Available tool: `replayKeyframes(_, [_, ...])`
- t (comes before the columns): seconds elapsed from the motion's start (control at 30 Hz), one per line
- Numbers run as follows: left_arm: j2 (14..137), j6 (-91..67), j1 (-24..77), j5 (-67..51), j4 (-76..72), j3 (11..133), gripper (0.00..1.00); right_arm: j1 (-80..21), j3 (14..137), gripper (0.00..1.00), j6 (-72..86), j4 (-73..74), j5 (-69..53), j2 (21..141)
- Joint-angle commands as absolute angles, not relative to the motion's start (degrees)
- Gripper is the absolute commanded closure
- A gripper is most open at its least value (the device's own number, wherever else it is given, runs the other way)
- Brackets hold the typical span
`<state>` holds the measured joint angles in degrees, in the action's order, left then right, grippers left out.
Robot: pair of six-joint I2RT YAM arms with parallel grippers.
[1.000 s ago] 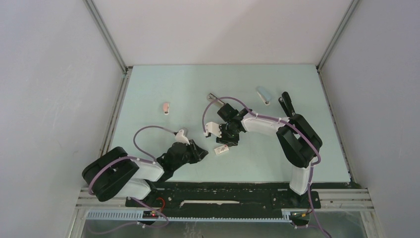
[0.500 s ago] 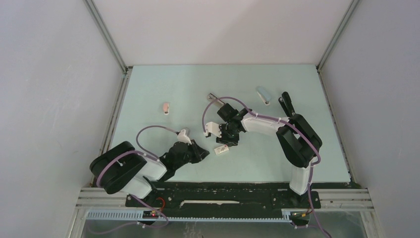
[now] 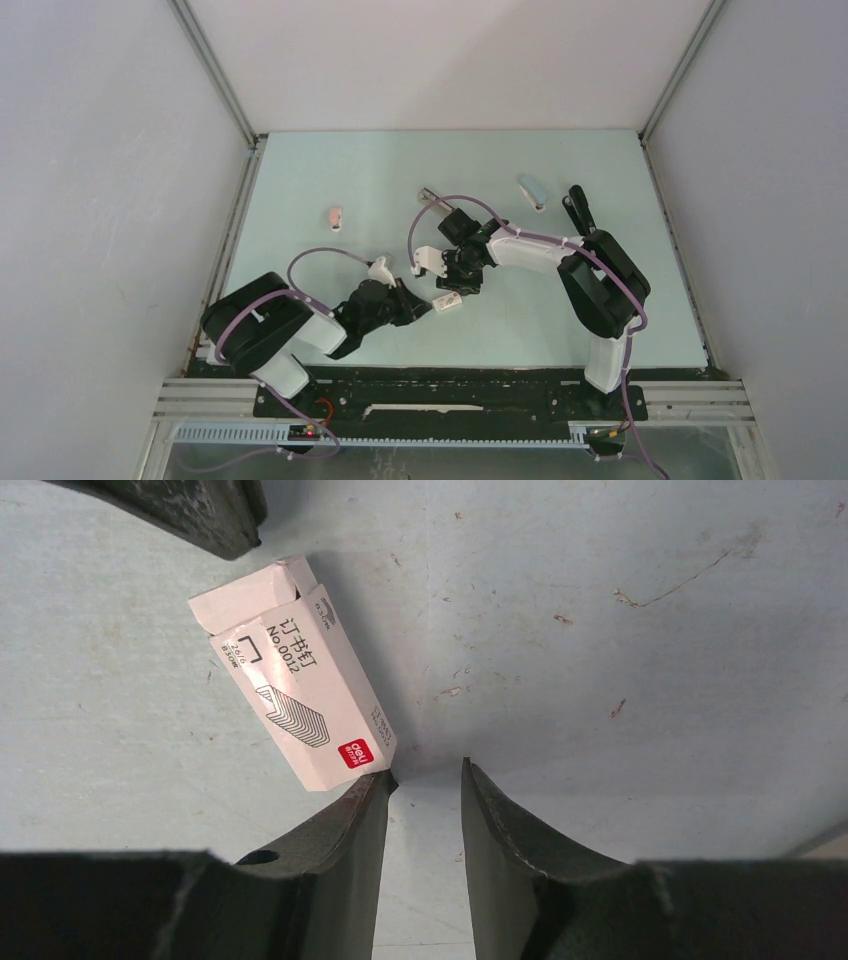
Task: Unload the staples from the stapler
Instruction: Close the staple box at the center of the board.
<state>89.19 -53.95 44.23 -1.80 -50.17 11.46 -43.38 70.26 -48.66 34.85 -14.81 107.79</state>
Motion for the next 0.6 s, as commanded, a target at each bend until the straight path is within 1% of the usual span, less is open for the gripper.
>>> replayKeyframes(0.0, [92.4,-53.4,44.0,-3.8,-49.0,13.1,0.9,-44.7,70.3,0.58,-48.3,35.3,-15.5,110.0])
replayKeyframes(0.23, [95.3,-54.3,44.0,-5.1,-51.9,13.7,0.9,-45.1,70.2,0.58,-48.3,35.4,-15.9,110.0])
replayKeyframes(0.57, [95.8,-54.7,44.0,-5.3,-52.9,13.5,0.9,-45.3,70.3,0.58,-48.3,35.4,-16.1,109.9])
